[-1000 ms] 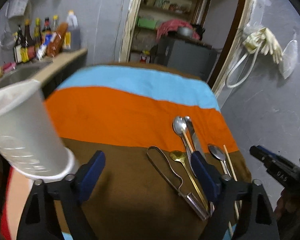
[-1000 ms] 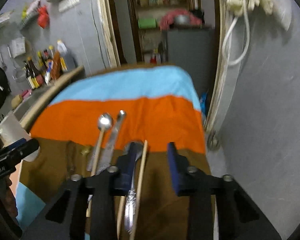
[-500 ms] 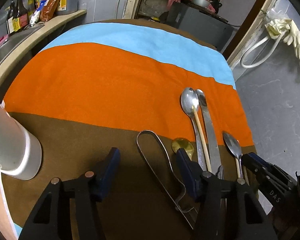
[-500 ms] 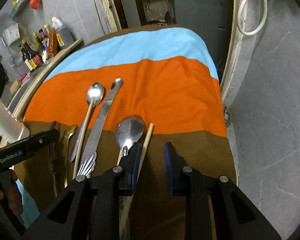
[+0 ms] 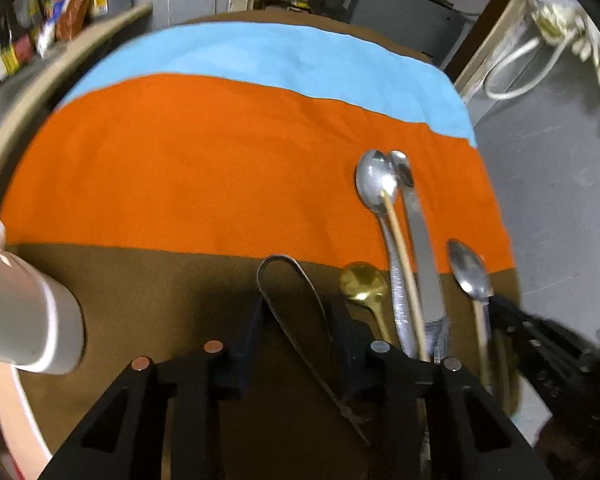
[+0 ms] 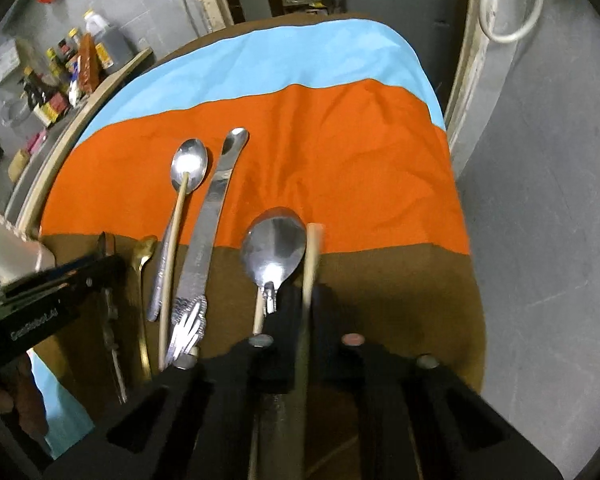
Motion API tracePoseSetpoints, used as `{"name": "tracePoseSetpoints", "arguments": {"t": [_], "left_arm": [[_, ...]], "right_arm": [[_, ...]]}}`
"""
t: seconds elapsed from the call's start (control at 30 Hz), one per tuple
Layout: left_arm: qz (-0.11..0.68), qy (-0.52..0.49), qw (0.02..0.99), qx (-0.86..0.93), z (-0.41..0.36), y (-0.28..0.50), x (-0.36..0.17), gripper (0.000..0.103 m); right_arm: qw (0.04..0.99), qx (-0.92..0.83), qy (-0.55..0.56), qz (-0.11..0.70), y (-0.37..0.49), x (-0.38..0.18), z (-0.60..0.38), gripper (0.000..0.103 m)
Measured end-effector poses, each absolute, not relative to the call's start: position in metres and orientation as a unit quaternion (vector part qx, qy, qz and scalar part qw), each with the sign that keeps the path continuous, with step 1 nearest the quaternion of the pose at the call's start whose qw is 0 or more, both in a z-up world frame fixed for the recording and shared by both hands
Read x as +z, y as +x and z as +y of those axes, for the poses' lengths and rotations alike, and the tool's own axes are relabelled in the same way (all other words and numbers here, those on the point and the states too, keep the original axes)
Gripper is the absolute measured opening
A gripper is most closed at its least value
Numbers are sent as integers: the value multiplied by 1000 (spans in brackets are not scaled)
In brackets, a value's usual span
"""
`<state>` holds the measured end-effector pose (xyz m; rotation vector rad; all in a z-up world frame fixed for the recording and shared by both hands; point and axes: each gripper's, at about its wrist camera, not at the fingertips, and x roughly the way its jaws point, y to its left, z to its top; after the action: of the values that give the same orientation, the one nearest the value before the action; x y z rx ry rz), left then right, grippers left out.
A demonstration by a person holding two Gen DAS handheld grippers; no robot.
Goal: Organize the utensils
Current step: 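Lower and grasp the metal tongs with left tool while right tool grasps a wooden chopstick, then lift and carry the tongs with left tool while right tool carries the chopstick to the holder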
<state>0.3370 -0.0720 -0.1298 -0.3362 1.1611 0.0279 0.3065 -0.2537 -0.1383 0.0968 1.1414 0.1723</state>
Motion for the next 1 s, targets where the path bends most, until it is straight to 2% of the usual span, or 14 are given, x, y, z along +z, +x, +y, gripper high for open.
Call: {"name": "tracePoseSetpoints", "arguments": {"t": [0.07,0.2,0.37,0.53,1.0], "left_arm": [[543,-187,819,-4,-64,334,-128,25],[505,-207,837,-43,-50,318,-108,23],[437,-206,872,-79,-35,291,-70,23],[361,-207,906,-81,-7,261,-25,22],[238,-220,945,-48,121,203,92,22]], "right_arm": [[836,75,73,539,304,-136,-259,4],[847,59,115,516,285,-119,-269,4],[883,76,182,427,243,-76,-271,4],[918,113,183,334,221,-43,-240,4],[932,260,221,126,237,63,-106,4]]}}
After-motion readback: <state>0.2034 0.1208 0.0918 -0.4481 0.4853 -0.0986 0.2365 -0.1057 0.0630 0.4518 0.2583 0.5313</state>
